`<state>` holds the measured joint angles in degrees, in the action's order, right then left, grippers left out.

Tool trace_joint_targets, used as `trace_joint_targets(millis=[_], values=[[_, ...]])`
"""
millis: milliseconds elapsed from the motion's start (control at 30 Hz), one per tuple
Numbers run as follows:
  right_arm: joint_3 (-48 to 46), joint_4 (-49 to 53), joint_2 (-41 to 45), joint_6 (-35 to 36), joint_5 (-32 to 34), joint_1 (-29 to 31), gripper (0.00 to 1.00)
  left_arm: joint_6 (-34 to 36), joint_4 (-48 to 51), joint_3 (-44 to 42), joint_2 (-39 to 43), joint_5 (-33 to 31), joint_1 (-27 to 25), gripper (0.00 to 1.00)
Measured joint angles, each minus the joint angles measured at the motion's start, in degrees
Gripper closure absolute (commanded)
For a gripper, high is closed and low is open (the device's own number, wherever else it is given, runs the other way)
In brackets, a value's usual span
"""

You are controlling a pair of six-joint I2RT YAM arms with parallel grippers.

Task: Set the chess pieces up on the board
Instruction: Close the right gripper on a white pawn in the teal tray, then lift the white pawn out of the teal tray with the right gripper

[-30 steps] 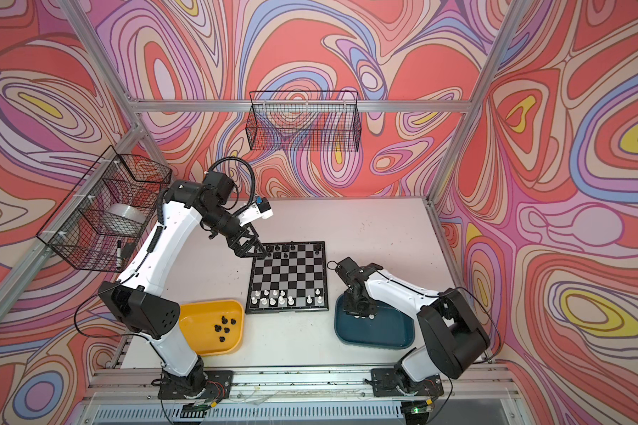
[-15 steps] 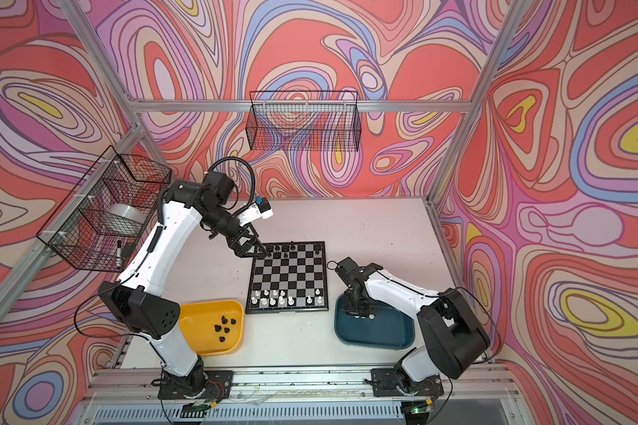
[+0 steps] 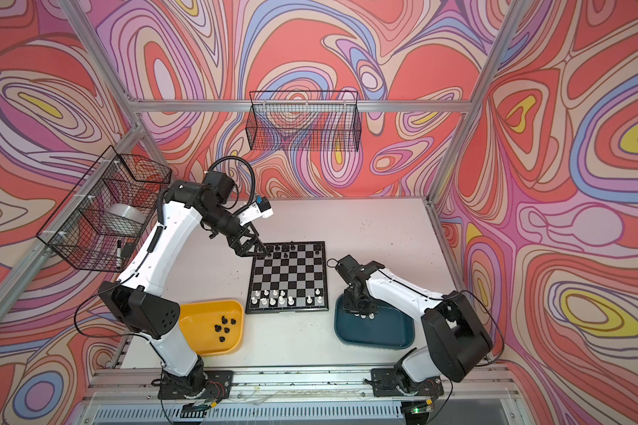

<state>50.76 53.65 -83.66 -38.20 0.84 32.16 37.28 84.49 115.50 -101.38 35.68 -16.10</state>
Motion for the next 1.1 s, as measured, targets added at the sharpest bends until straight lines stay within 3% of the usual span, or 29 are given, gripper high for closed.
trace_joint_targets(millis=[1100], values=[[7.4,5.6,1.9,0.7,0.0,0.0,0.88,0.0,-2.7,-5.4,0.5,-1.2,0.0,0.03]])
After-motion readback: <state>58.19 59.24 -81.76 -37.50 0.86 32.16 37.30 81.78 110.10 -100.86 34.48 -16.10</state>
